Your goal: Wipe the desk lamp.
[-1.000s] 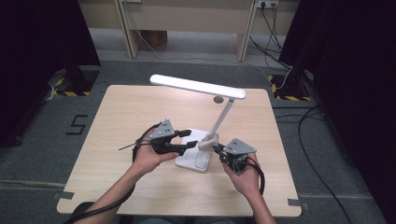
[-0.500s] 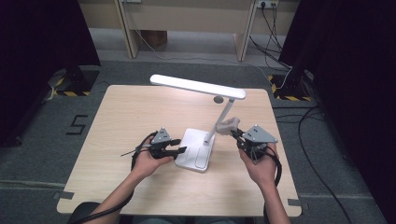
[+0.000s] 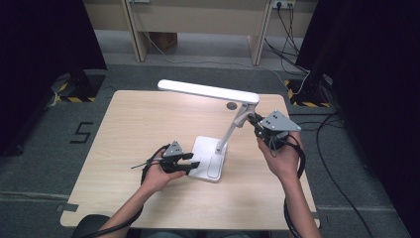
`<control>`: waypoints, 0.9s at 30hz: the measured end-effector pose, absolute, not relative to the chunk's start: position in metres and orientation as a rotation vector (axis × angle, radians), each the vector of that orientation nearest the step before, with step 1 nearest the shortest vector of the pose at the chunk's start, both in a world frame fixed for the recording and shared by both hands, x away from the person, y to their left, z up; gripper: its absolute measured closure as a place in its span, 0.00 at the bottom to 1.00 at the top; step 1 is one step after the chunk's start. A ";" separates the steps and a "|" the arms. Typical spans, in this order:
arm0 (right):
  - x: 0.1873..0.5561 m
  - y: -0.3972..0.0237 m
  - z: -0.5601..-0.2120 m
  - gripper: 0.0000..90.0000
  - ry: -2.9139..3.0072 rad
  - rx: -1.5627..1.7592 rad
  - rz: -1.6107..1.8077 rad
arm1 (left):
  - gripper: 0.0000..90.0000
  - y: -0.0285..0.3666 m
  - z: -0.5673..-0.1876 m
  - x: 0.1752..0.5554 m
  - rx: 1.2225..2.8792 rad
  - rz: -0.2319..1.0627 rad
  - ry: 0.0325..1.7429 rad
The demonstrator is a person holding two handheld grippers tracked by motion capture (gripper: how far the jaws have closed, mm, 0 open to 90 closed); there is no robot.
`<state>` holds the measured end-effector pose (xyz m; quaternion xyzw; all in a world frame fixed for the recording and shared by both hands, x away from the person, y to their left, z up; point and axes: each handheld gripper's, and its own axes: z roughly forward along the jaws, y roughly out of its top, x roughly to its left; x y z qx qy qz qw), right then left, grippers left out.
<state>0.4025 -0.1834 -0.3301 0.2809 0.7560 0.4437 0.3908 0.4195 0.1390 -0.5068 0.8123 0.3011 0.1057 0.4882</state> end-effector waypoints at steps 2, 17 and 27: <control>0.403 -0.184 -0.326 0.92 1.920 0.713 1.127 | 0.57 0.138 -0.508 0.420 1.979 0.254 0.734; 0.407 -0.184 -0.321 0.92 1.915 0.706 1.114 | 0.61 0.139 -0.517 0.423 1.999 0.244 0.744; 0.409 -0.181 -0.324 0.92 1.934 0.707 1.086 | 0.71 0.138 -0.517 0.421 2.019 0.304 0.731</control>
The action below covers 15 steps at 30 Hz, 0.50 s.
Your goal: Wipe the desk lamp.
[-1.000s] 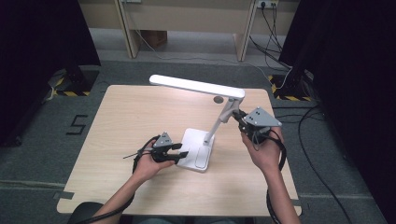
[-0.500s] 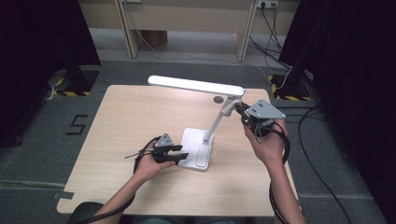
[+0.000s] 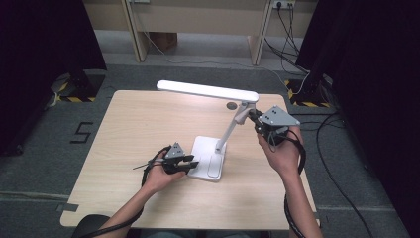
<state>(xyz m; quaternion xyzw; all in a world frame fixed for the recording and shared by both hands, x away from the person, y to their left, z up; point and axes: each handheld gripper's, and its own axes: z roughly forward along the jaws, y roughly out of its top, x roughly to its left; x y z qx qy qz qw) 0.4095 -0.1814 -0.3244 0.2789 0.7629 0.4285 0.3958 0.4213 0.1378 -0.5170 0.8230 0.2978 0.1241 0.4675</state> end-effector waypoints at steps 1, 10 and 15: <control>0.410 -0.181 -0.325 0.92 1.939 0.712 1.082 | 0.71 0.138 -0.517 0.421 2.020 0.307 0.732; 0.413 -0.177 -0.330 0.92 1.955 0.723 1.072 | 0.72 0.137 -0.517 0.420 2.019 0.317 0.731; 0.413 -0.176 -0.334 0.92 1.958 0.736 1.075 | 0.73 0.137 -0.517 0.419 2.018 0.317 0.737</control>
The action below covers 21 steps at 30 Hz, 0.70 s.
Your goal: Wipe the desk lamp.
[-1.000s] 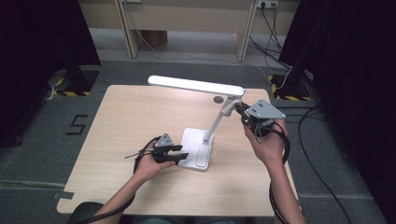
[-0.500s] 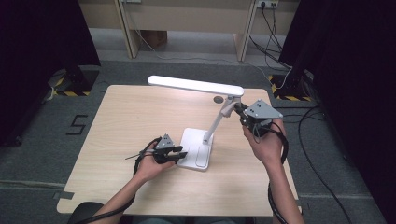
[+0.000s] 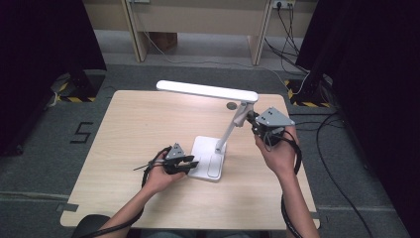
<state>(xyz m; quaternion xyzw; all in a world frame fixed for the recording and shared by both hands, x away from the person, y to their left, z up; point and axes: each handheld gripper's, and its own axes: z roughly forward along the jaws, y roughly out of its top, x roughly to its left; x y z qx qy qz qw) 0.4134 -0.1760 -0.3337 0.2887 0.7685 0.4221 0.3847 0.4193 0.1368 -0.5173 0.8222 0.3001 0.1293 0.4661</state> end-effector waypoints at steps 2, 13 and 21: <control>0.414 -0.176 -0.335 0.92 1.966 0.740 1.077 | 0.74 0.137 -0.517 0.419 2.018 0.316 0.738; 0.418 -0.172 -0.347 0.92 1.985 0.755 1.079 | 0.74 0.136 -0.517 0.419 2.016 0.322 0.747; 0.421 -0.170 -0.353 0.92 1.994 0.762 1.078 | 0.74 0.136 -0.517 0.418 2.016 0.328 0.758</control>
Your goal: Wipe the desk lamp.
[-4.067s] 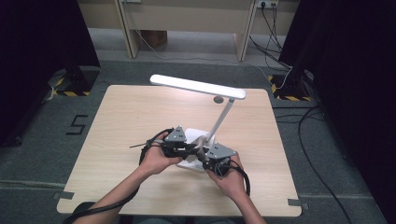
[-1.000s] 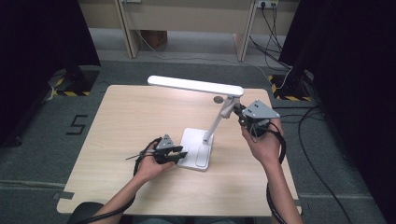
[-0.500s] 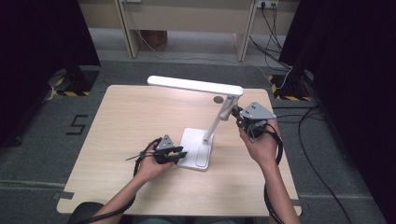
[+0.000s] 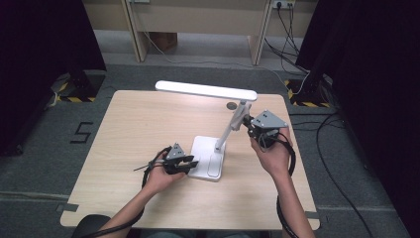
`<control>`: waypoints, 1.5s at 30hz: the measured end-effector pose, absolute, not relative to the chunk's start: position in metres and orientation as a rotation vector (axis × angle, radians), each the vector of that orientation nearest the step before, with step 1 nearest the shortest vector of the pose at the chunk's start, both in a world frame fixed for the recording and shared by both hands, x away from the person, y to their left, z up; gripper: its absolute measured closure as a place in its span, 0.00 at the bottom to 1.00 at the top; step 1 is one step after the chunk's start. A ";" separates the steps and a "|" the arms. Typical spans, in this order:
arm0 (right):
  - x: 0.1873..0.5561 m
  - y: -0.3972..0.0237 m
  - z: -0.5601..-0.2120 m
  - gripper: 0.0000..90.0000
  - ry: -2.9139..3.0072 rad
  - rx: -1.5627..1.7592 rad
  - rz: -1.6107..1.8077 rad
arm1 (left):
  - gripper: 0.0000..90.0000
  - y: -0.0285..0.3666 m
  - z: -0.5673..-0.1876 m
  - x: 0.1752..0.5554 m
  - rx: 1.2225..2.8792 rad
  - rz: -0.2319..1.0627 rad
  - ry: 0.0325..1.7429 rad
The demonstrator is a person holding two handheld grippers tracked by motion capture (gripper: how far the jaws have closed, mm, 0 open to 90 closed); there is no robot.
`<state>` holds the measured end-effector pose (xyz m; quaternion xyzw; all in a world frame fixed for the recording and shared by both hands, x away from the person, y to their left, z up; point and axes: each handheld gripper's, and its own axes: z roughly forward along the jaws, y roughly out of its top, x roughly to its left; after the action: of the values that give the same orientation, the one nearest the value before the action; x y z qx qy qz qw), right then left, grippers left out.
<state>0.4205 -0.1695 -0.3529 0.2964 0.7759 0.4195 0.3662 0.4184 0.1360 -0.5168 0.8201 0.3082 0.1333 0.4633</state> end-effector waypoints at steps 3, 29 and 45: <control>0.421 -0.169 -0.355 0.92 2.000 0.769 1.080 | 0.74 0.136 -0.517 0.418 2.017 0.328 0.757; 0.429 -0.158 -0.386 0.92 2.081 0.803 1.053 | 0.75 0.136 -0.517 0.418 2.014 0.330 0.764; 0.434 -0.154 -0.400 0.93 2.121 0.820 1.037 | 0.75 0.136 -0.517 0.418 2.015 0.331 0.765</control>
<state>0.4337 -0.1535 -0.4001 0.3113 0.8052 0.3937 0.3158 0.4181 0.1360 -0.5166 0.8193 0.3111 0.1346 0.4624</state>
